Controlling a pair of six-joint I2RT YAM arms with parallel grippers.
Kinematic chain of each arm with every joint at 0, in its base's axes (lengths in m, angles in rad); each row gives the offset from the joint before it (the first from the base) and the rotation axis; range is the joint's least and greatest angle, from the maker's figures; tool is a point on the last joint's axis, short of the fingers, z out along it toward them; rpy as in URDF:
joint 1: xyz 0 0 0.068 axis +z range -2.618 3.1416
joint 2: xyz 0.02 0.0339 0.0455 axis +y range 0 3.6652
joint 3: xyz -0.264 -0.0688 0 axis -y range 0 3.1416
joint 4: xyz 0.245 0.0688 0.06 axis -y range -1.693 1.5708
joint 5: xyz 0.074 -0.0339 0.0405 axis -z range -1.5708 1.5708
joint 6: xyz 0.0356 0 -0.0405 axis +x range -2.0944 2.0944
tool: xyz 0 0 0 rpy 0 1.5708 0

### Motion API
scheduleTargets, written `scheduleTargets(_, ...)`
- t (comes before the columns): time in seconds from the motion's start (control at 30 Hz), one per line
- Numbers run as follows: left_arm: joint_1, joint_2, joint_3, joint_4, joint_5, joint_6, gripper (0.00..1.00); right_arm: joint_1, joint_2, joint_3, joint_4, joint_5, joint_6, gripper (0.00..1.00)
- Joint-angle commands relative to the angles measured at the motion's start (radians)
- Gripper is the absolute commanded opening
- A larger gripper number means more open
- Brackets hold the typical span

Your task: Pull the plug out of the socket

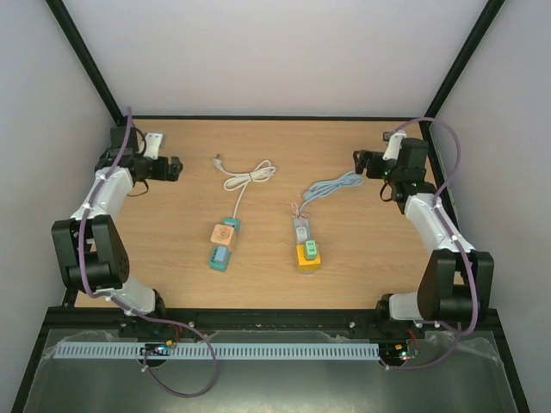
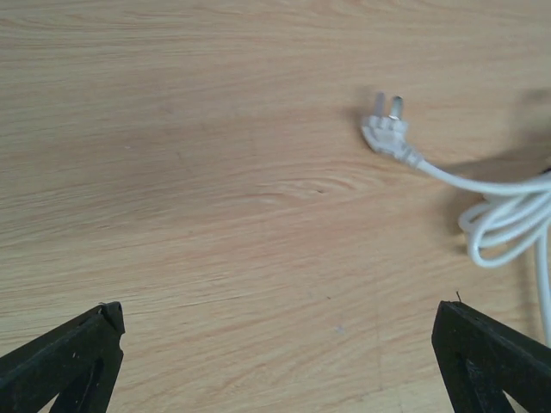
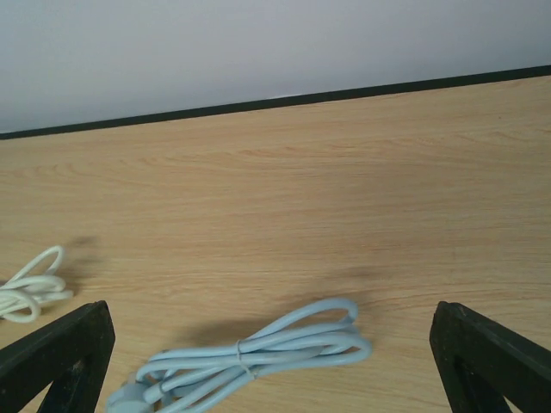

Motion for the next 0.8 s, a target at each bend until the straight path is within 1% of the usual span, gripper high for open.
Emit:
scheduleTargets(0.0,-0.060,-0.049,-0.028,-0.030,-0.027,0.068,1.00,0.022,-0.064,-0.036,0.016,0.013,-0.014,0.99)
scheduleTargets(0.2,-0.124,-0.038,-0.004,-0.109,0.049,0.165,1.00,0.036,-0.099,-0.037,-0.037,-0.062,-0.101,0.99)
scheduleTargets(0.4,-0.191,0.013,0.048,-0.167,0.057,0.214,1.00,0.040,-0.125,-0.040,-0.056,-0.111,-0.147,0.99)
scheduleTargets(0.63,-0.298,0.100,0.118,-0.191,-0.008,0.229,0.99,0.042,-0.140,-0.050,-0.066,-0.134,-0.172,0.99)
scheduleTargets(0.77,-0.369,0.154,0.149,-0.191,-0.071,0.232,0.95,0.043,-0.149,-0.057,-0.069,-0.136,-0.180,0.99)
